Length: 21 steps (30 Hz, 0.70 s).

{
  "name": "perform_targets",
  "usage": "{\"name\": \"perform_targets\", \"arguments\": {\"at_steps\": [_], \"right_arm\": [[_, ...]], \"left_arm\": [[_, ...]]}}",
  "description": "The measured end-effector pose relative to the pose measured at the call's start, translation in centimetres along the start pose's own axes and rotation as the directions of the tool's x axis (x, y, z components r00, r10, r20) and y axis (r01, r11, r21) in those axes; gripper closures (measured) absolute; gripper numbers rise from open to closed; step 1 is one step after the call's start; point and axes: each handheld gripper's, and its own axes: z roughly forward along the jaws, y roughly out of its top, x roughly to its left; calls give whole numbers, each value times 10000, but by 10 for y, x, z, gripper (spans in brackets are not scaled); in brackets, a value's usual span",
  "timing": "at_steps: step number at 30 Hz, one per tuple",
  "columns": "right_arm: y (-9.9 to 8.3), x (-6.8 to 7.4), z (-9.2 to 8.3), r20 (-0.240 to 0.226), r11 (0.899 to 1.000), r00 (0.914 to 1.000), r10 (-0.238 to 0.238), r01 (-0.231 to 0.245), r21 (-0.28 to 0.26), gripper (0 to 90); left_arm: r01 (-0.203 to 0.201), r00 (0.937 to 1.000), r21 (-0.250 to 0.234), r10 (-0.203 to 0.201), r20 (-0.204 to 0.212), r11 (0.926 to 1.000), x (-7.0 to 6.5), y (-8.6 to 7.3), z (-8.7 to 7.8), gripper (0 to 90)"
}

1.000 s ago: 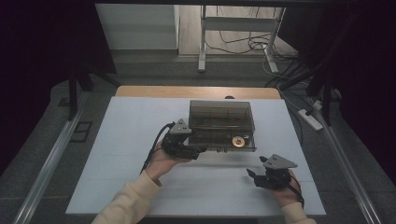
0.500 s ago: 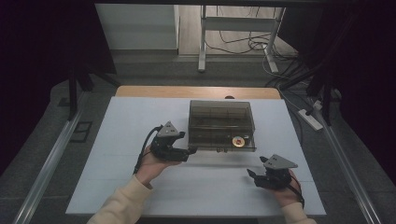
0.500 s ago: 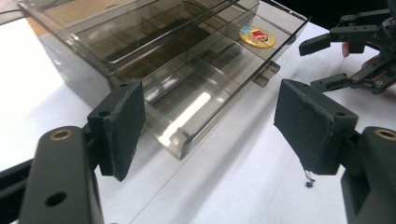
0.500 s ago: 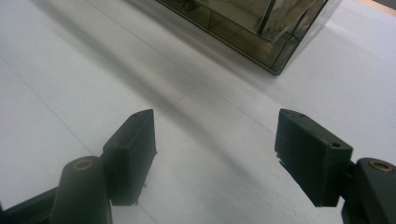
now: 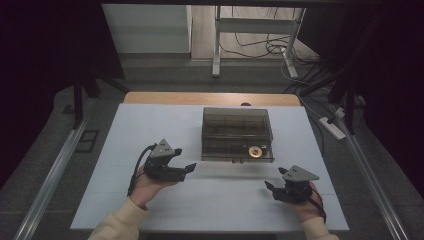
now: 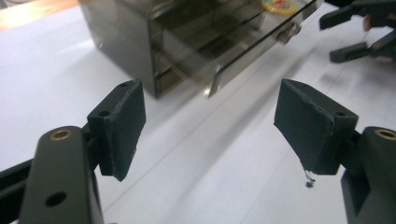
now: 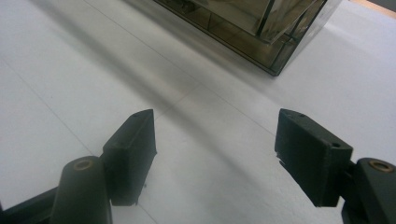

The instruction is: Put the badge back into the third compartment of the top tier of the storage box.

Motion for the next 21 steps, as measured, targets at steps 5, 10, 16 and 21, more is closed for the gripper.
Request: {"name": "perform_targets", "arguments": {"at_steps": [5,10,16,21], "right_arm": [[0,0,0,-6,10000,10000,-16,16,-7,293],[0,0,0,10,10000,10000,-5,5,-16,293],[0,0,-1,0,10000,10000,21,-21,-61,293],[0,0,0,-2,10000,10000,36,-36,-56,292]], "left_arm": [[180,9997,86,-178,-191,9998,6,-16,-9,251],[475,9981,108,-470,-409,9988,13,-33,-18,251],[761,9952,168,-749,-629,9970,19,-51,-28,251],[910,9926,285,-884,-831,9954,22,-64,-34,250]]}}
